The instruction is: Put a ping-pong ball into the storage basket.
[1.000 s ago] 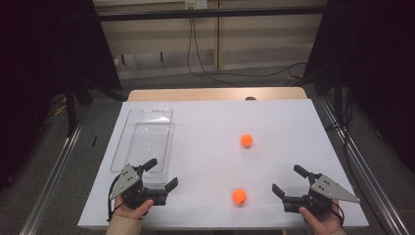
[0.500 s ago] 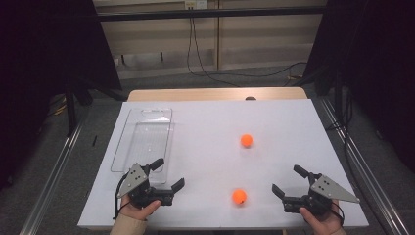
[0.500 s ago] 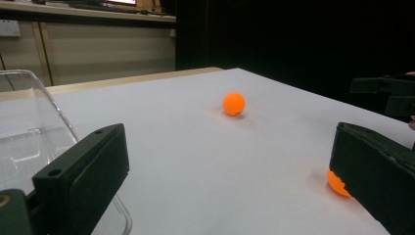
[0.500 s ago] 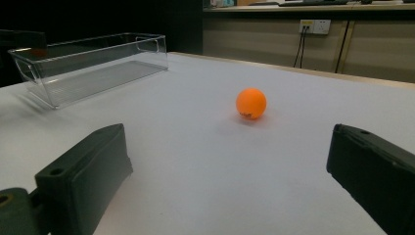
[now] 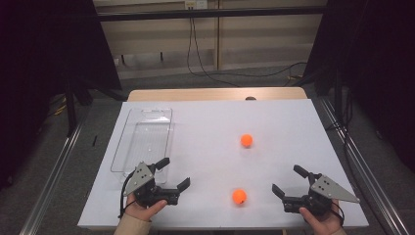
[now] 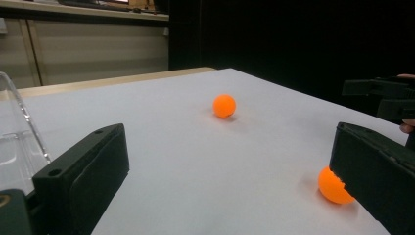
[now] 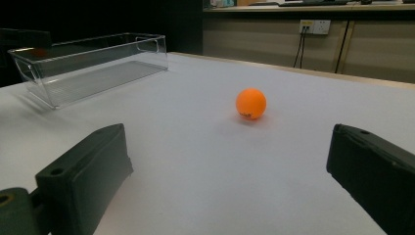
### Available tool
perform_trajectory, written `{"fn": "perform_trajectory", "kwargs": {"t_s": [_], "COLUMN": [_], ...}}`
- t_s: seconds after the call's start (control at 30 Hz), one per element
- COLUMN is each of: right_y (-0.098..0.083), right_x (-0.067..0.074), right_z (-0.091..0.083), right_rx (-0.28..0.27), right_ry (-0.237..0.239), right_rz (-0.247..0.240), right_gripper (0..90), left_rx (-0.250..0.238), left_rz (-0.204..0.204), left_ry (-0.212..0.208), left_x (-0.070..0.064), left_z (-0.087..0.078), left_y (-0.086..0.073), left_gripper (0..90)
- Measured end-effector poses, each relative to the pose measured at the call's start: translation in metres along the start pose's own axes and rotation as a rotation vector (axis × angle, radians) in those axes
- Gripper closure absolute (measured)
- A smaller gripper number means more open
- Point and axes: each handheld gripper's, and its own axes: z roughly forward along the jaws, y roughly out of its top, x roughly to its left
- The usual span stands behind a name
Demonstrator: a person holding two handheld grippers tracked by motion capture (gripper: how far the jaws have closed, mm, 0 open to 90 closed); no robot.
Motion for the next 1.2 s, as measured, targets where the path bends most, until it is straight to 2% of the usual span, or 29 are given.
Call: {"fn": "perform_trajectory", "kwargs": {"t_s": [1.2], "right_y": [0.0], "right_x": [0.0], "right_z": [0.0], "right_rx": [0.0], "right_ry": [0.002], "right_rz": [0.002], "right_gripper": [1.6], "left_rx": [0.045], "left_rz": [0.021], "left_ry": [-0.053], "left_x": [-0.016], "left_z": [0.025], "left_y": [-0.001], "left_gripper": [1.0]}}
